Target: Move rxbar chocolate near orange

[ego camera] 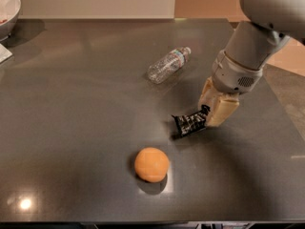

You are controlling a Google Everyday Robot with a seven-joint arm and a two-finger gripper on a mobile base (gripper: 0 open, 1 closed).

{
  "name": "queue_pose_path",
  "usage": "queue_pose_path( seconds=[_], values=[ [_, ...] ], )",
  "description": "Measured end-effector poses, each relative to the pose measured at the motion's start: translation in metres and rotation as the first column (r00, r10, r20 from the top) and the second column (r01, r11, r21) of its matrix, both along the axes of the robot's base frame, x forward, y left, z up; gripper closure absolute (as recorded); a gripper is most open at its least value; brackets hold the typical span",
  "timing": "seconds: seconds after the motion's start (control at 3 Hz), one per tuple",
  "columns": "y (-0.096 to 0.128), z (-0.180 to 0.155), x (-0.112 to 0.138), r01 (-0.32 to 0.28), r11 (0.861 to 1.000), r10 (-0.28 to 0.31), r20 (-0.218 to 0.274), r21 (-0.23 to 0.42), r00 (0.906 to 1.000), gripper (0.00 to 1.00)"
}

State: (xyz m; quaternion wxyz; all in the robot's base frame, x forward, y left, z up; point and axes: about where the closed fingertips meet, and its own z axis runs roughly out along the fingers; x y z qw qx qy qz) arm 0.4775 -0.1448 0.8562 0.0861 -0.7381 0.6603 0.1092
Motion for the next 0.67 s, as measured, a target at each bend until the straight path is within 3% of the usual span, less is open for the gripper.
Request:
queue_pose_path(
  seconds=[0.33,0.67],
  values=[
    [0.002,-0.005,-0.019,-0.052,0.999,0.052,-0.014,0.004,0.9986,1.00],
    [0.005,-0.008,-0.033,-0.089,0.996,0.089,-0.027,0.013,0.9957,0.83]
  ],
)
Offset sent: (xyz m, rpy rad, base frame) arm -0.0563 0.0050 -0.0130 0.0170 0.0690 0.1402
